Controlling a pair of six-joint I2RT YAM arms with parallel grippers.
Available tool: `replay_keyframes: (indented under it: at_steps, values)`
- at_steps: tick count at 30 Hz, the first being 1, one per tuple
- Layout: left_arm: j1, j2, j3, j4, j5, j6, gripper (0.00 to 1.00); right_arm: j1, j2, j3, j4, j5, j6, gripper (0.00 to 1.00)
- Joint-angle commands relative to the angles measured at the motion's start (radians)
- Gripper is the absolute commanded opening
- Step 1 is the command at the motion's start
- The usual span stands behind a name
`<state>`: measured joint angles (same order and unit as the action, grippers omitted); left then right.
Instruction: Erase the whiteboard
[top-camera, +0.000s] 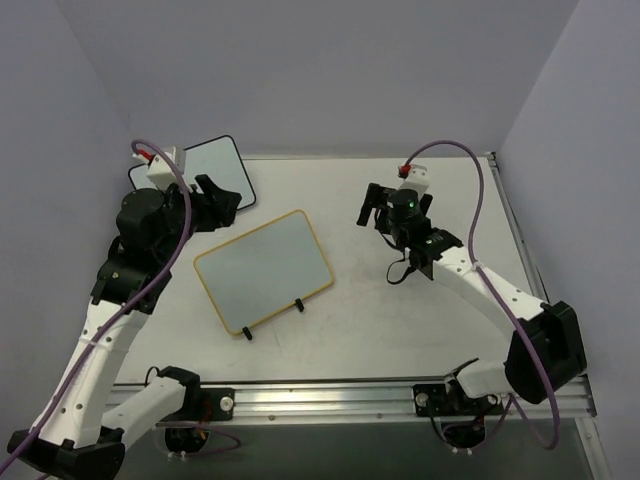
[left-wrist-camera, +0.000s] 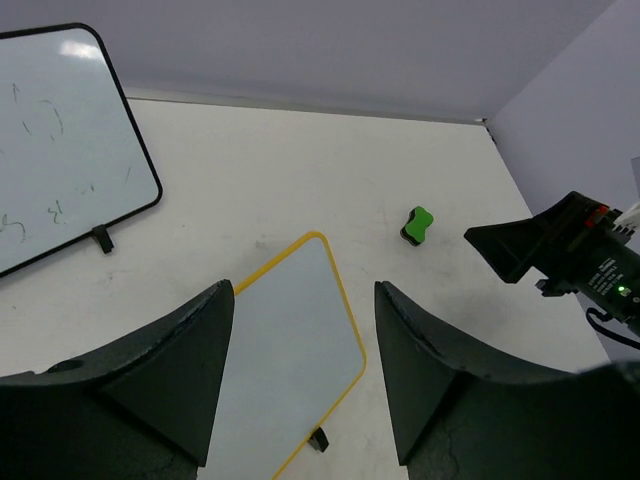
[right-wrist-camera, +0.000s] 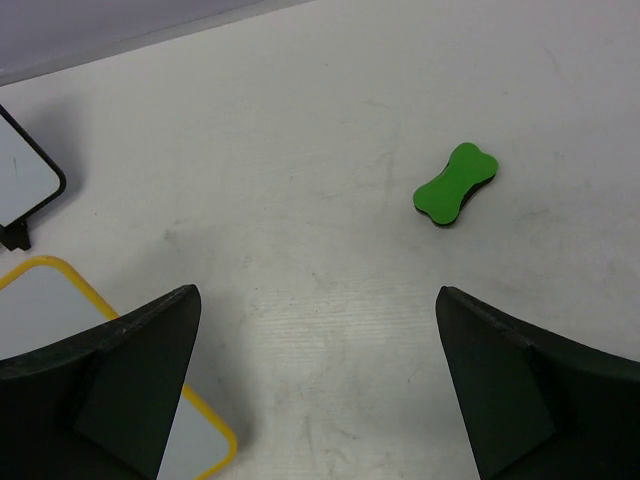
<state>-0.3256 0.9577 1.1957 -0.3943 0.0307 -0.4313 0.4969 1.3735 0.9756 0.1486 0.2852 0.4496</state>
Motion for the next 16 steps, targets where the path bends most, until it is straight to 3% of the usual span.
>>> replay_keyframes:
  at_steps: [1,16]
  values:
    - [0.003,-0.039,0.033,-0.106,-0.021,0.075,0.67,-0.006,-0.114,-0.026,-0.013,0.005,-0.006,1.00]
    - [0.005,-0.076,0.002,-0.115,-0.046,0.106,0.69,-0.003,-0.212,-0.028,-0.087,-0.004,-0.038,1.00]
